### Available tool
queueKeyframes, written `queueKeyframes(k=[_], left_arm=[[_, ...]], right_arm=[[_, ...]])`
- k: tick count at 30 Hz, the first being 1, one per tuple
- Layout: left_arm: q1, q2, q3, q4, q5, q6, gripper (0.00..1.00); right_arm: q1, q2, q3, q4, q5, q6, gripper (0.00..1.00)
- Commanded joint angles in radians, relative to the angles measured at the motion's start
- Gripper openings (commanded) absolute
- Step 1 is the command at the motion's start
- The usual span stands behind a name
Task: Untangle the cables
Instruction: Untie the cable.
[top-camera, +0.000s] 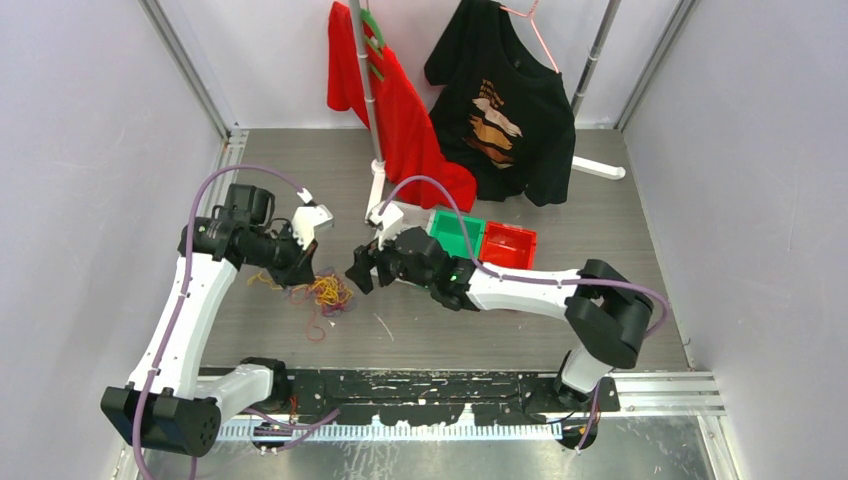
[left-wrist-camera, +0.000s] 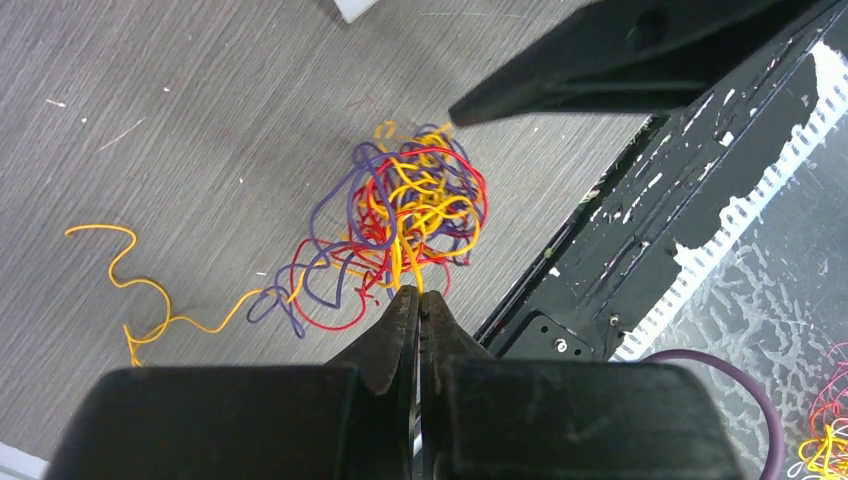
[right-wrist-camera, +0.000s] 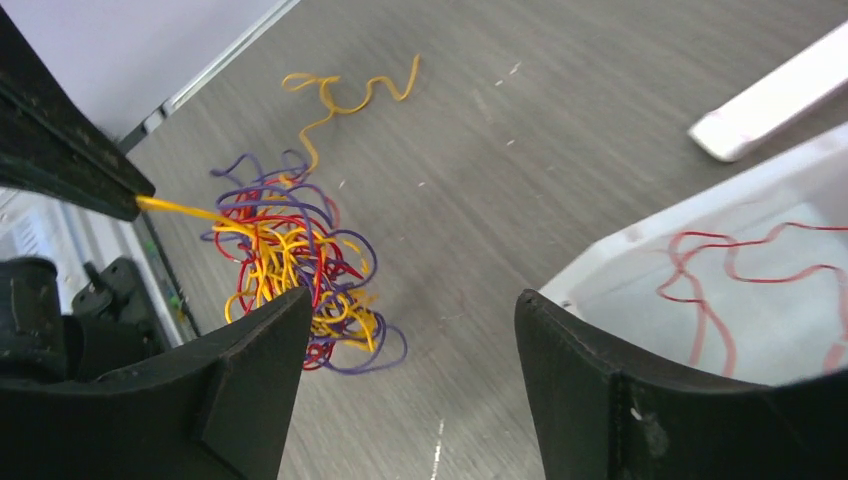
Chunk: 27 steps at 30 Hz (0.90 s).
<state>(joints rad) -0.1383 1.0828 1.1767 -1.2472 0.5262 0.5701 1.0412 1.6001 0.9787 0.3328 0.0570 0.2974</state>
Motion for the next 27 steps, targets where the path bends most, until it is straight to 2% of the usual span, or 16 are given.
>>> queueKeyframes(k=[1,3,12,16,21,27], left_arm=[[-0.001,-0.012,0.004,0.001,0.049,0.038,0.0],[0.0,-0.012,0.009,-0.001,0.049,0.042,0.0],[-0.001,-0.015,0.004,-0.023,0.08,0.076,0.0],[-0.001,-0.017,0.002,-0.06,0.103,0.114,0.0],[-0.001,-0.029,-0.005,-0.09,0.101,0.176,0.0],[-0.001,-0.031,0.005,-0.091,0.11,0.18,0.0]], right_arm=[[0.006,0.047,0.066,0.118,-0.172,-0.015,0.77],[0.006,0.074,0.053,0.183,-0.223,-0.014,0.76],[0.009,0.157,0.075,0.306,-0.269,0.005,0.71],[0.01,0.166,0.087,0.31,-0.263,-0.017,0.69],[0.008,0.128,0.084,0.249,-0.267,-0.076,0.7],[0.01,0.157,0.14,0.171,-0.306,-0.11,0.69]])
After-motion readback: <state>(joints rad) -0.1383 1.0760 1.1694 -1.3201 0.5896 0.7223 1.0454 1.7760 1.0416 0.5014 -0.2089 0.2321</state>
